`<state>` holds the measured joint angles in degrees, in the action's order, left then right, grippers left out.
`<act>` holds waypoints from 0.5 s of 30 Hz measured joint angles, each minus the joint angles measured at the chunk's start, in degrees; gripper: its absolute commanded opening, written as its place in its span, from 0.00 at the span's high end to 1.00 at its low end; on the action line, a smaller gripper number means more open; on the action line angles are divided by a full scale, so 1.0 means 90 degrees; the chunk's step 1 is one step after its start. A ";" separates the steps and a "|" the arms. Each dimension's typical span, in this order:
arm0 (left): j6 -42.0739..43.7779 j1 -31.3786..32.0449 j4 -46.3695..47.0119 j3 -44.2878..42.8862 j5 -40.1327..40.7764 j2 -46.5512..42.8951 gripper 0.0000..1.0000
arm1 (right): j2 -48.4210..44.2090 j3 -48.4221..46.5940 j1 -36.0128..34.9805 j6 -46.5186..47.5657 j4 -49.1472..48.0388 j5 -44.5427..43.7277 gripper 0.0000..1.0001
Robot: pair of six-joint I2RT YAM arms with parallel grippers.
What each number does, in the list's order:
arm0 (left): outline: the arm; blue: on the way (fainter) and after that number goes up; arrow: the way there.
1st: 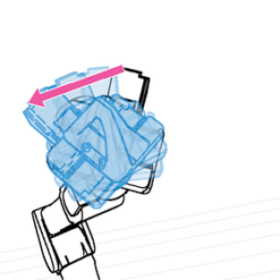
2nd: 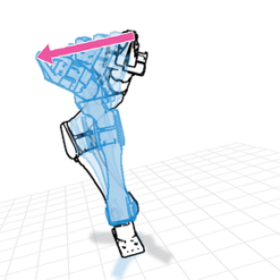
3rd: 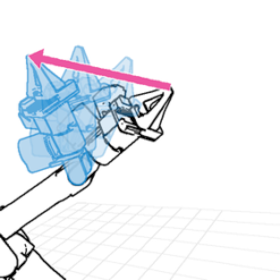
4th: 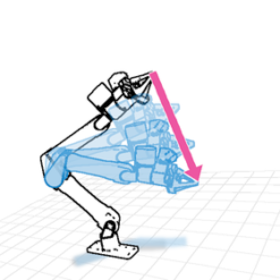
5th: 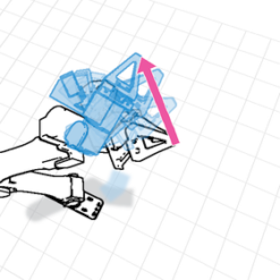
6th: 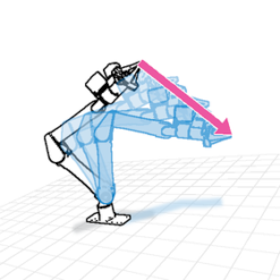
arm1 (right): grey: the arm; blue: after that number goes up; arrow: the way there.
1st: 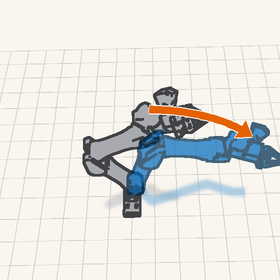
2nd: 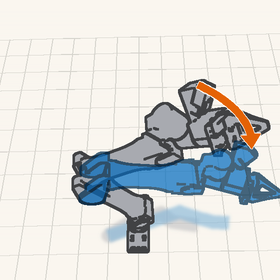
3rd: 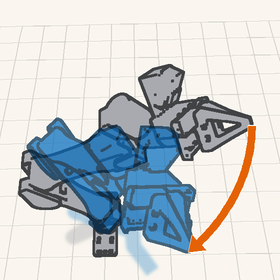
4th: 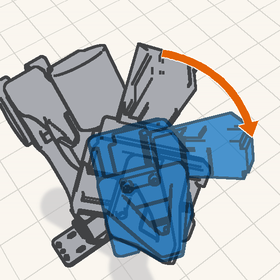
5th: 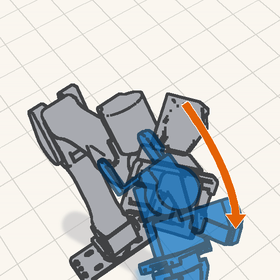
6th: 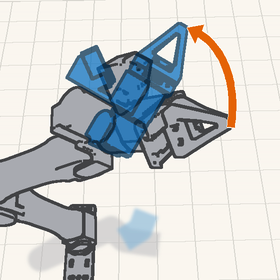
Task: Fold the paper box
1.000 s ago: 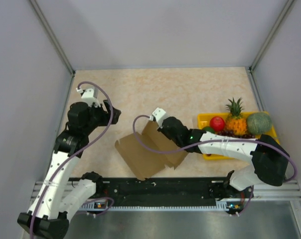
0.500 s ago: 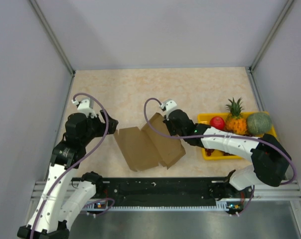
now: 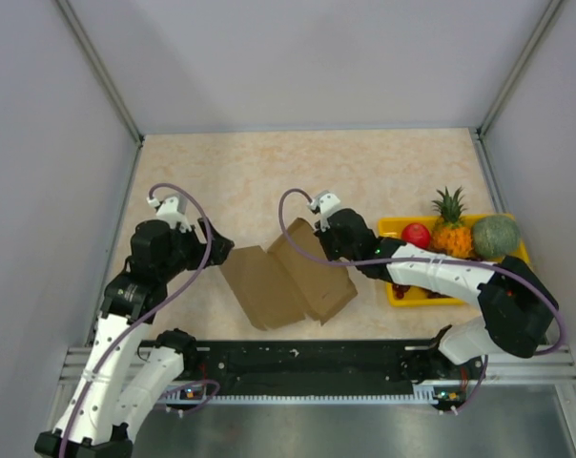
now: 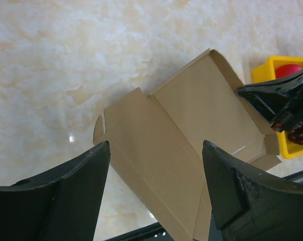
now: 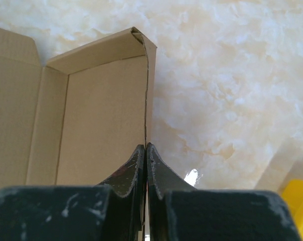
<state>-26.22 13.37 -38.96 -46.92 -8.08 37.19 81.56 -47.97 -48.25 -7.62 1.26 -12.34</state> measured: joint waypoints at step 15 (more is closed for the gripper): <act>-0.0243 0.0012 0.3130 0.0250 -0.2011 0.2715 0.34 | -0.0464 0.0090 0.0090 0.3582 -0.0510 0.1800 1.00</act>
<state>-28.40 13.47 -10.79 -44.66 -26.17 61.63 77.38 -47.16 -47.44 24.62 -3.33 3.86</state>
